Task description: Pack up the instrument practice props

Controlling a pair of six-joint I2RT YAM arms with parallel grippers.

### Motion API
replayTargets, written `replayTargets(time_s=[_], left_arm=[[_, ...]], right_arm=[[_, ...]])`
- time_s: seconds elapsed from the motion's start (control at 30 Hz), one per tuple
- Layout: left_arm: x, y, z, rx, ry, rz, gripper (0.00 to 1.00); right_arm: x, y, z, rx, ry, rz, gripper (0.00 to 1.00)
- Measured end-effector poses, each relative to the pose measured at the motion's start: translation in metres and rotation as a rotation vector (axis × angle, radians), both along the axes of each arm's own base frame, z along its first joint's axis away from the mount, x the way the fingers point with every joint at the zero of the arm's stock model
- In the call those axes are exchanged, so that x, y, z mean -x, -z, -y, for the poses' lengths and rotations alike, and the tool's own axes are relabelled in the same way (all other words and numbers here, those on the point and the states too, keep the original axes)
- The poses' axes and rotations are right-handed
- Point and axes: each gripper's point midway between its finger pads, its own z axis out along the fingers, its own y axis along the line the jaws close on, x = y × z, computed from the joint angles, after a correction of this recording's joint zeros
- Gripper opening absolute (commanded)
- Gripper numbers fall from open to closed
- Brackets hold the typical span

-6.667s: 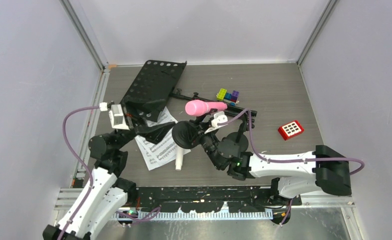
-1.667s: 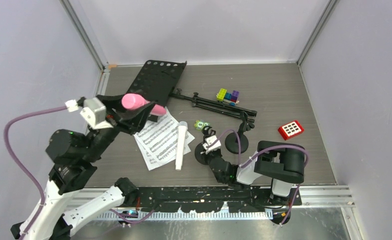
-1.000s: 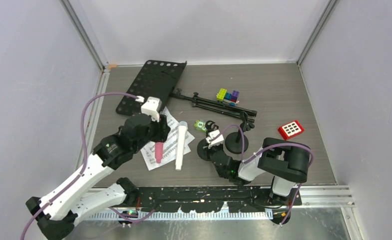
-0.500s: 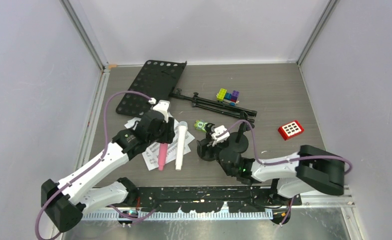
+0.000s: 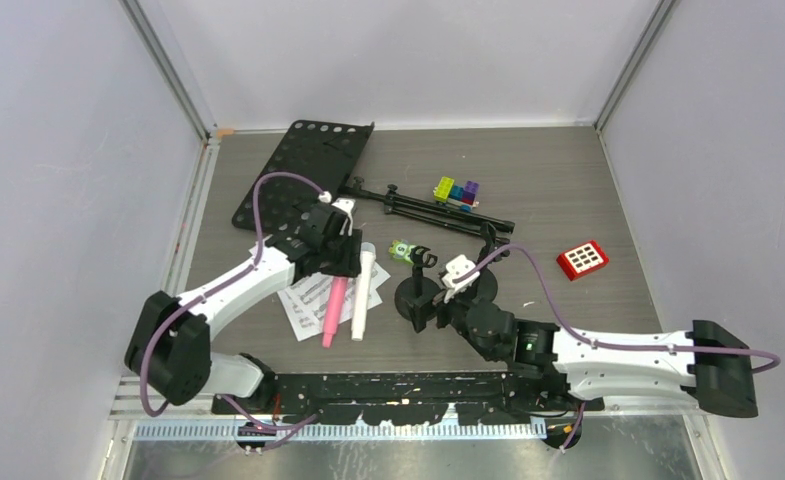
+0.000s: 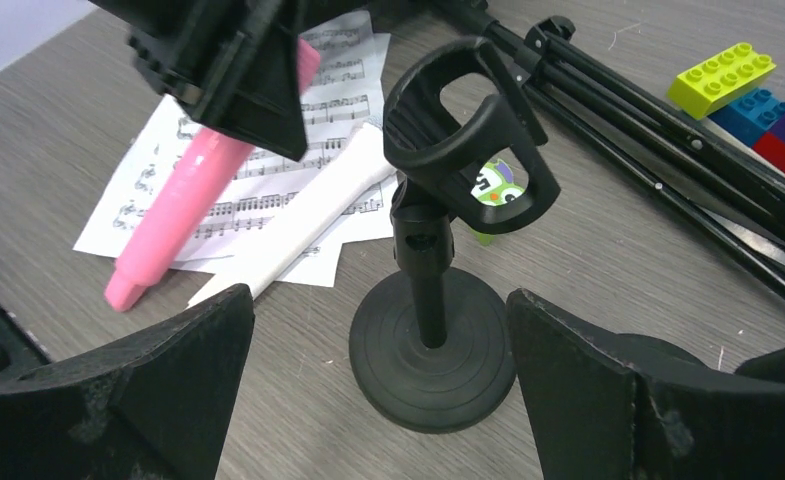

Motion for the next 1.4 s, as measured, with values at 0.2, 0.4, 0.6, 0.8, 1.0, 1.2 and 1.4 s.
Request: replayTargets(time_s=[0.2,0.4,0.6,0.8,1.0,1.2,1.4], left_arm=[[-0.016,0.008,0.008,-0.014,-0.004,-0.002,0.21],[-0.04,0.005,0.004,-0.074,-0.041,0.052,0.22],[-0.049,0.021,-0.007,-0.143,-0.081,0.045,0.39],[-0.052,0.036,-0.012,-0.186,-0.098,0.027,0.58],[-0.055,0.039,-0.015,-0.201,-0.109,0.033,0.71],[-0.057,0.037,-0.015,-0.199,-0.115,0.04,0.72],[-0.057,0.004,-0.011,-0.131,-0.105,0.108,0.8]], right_arm=[[0.009,-0.015,0.009,-0.001,-0.026,0.019,1.0],[0.012,-0.011,0.015,0.03,-0.032,0.014,1.0],[0.013,-0.01,0.016,0.033,-0.033,0.012,1.0],[0.013,-0.008,0.017,0.042,-0.032,0.007,1.0],[0.014,-0.007,0.018,0.041,-0.032,0.002,1.0],[0.015,-0.005,0.02,0.044,-0.028,-0.012,1.0],[0.017,-0.015,0.025,0.054,0.003,-0.08,1.0]])
